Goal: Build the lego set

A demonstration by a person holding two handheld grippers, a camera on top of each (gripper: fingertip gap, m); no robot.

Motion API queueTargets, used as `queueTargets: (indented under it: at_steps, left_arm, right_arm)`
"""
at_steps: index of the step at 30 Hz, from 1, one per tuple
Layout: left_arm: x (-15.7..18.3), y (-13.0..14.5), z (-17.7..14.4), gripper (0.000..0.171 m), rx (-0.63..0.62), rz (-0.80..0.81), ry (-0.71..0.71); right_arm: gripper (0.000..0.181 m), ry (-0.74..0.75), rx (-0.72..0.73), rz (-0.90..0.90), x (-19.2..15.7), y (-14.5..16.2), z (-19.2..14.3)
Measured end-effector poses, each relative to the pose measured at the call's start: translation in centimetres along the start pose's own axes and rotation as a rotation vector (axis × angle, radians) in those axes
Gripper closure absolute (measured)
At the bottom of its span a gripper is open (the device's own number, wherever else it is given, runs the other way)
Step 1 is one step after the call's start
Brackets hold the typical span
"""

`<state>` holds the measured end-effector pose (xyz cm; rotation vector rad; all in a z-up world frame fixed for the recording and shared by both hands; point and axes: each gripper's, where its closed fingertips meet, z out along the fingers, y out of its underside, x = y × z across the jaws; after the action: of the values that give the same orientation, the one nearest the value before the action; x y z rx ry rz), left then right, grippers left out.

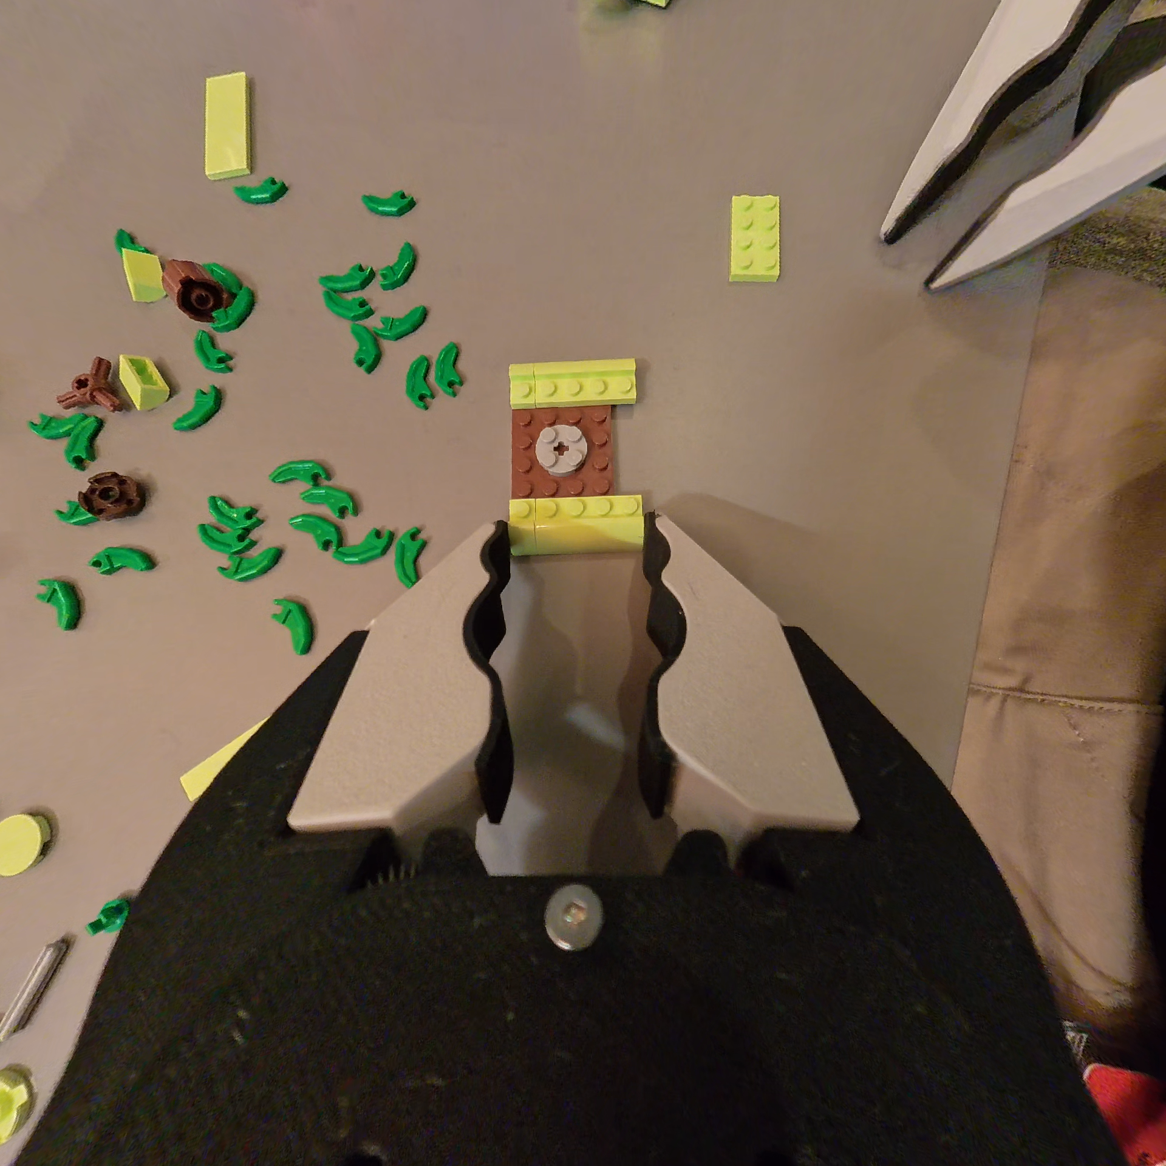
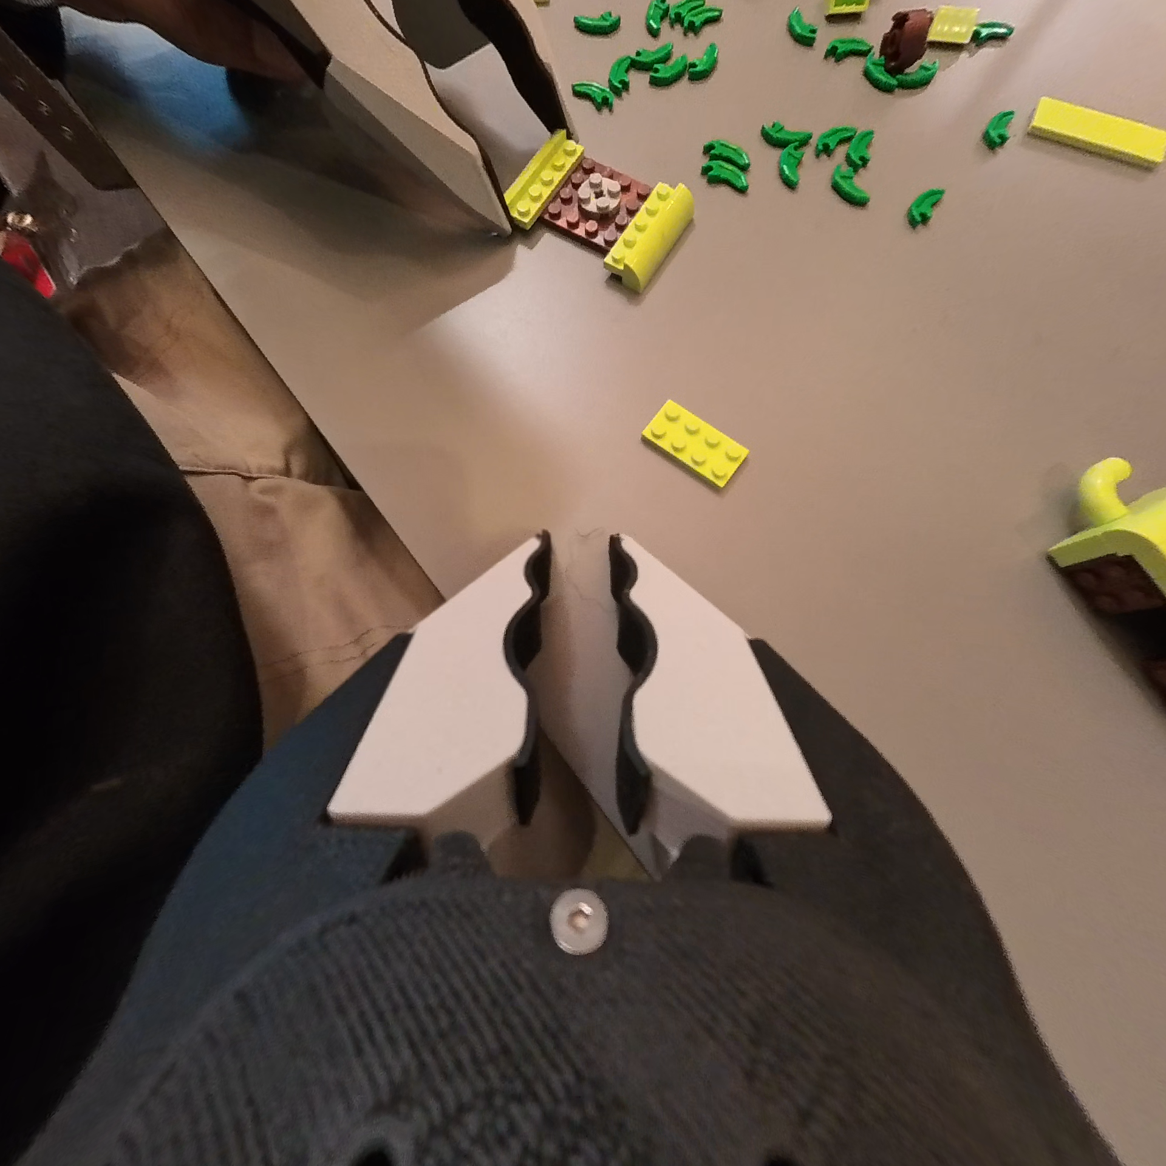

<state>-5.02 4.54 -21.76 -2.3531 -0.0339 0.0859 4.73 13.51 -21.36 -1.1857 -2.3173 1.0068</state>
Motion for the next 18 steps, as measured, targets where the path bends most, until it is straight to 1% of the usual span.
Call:
queueTargets:
  at_steps: [6,12,15,18]
  left_arm:
    - [0.0,0.0,0.0,0.128,0.001,0.006,-0.006]
    - [0.0,0.0,0.0,0.128,0.002,0.011,-0.011]
    - [0.0,0.0,0.0,0.128,0.002,0.011,-0.011]
    - [0.0,0.0,0.0,0.128,0.003,0.014,-0.014]
  right_arm:
    - [0.181,-0.022,0.004,0.001,-0.4,-0.3,0.4]
    - [0.181,-0.078,0.018,0.073,-0.7,-0.4,0.1]
    - [0.181,-0.074,0.046,0.125,0.1,-0.3,-1.7]
    - [0.181,0.009,0.012,0.189,3.0,2.1,-5.6]
